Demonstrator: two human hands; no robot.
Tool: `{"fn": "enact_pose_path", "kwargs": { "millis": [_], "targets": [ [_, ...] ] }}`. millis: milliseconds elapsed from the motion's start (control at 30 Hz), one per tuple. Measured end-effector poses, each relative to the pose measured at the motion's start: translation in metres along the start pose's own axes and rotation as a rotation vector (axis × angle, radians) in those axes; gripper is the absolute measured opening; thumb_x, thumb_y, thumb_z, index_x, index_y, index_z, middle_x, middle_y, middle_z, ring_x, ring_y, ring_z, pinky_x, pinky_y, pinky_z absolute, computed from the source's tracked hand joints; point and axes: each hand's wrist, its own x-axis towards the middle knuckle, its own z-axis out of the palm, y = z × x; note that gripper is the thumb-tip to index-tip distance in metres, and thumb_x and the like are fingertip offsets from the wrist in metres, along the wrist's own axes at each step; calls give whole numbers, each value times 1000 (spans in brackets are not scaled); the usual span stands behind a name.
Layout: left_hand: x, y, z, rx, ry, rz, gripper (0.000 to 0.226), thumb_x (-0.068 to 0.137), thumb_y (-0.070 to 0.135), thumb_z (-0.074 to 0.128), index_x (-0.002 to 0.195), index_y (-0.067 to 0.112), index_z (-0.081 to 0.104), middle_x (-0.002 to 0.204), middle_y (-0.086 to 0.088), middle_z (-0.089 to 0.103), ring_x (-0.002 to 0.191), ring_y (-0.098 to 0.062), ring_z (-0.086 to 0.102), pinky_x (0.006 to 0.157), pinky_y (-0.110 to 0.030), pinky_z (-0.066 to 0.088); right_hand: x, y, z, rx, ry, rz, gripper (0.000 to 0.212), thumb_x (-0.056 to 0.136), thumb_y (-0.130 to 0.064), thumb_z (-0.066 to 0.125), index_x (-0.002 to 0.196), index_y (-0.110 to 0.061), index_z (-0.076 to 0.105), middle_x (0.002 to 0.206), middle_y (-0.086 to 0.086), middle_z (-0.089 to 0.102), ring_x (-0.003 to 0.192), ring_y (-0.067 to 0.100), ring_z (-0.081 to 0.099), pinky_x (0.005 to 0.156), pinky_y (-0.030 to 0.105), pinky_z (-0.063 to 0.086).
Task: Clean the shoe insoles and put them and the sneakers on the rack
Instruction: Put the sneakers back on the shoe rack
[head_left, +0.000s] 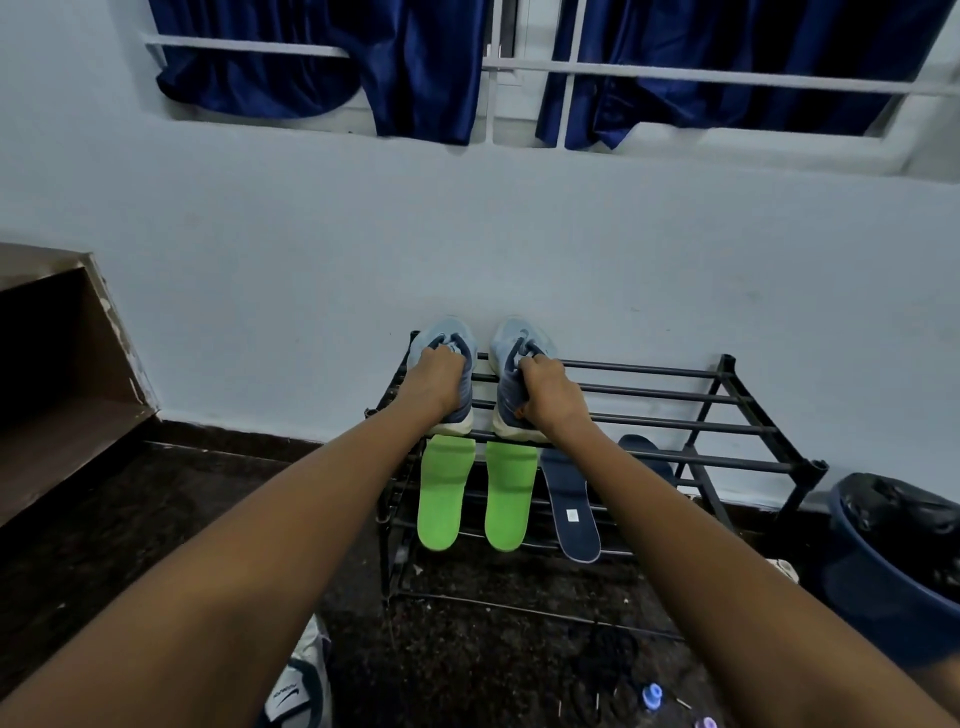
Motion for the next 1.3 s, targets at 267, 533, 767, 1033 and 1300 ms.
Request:
{"fn": "enact_pose_path", "kwargs": {
  "millis": [267, 533, 767, 1033, 1300],
  "targets": [
    [-30, -18, 11, -123, 88, 60, 72, 83, -1, 60, 145, 15, 27, 144, -13, 27, 130, -30, 32, 88, -42, 48, -11, 2, 11, 29, 85, -33, 57, 81, -2, 60, 132, -2, 35, 134, 18, 35, 124, 32, 33, 95, 36, 36],
    [-111, -62, 15, -63, 112, -11, 70, 88, 0, 53, 147, 19, 21, 139, -10, 36, 125, -28, 40, 80, -39, 46, -58, -49, 28, -58, 316, -212, 45, 41, 15, 77, 82, 3, 62, 78, 20, 60, 71, 37, 59, 56, 36, 49],
    [-216, -132, 49, -8, 5, -174, 58, 93, 10, 49, 145, 15, 25, 135, -9, 41, 126, -27, 40, 87, -41, 45, -113, -140, 93, 54, 117, -366, 35, 49, 13, 71, 82, 3, 61, 78, 23, 57, 69, 40, 57, 56, 40, 49],
    [-345, -201, 139, -3, -228, -379, 45, 91, 13, 50, 135, 8, 41, 125, -13, 49, 118, -30, 50, 86, -39, 46, -184, -214, 194, 89, -269, -457, 27, 72, 6, 58, 100, 5, 57, 105, 25, 55, 98, 41, 52, 78, 44, 45],
    [-416, -226, 226, -32, -441, -603, 42, 95, 21, 47, 135, 11, 37, 133, -5, 45, 121, -24, 49, 89, -37, 45, -218, -232, 270, -47, -584, -466, 42, 92, -16, 45, 132, -5, 39, 135, 13, 41, 124, 24, 38, 99, 31, 31]
  ]
}}
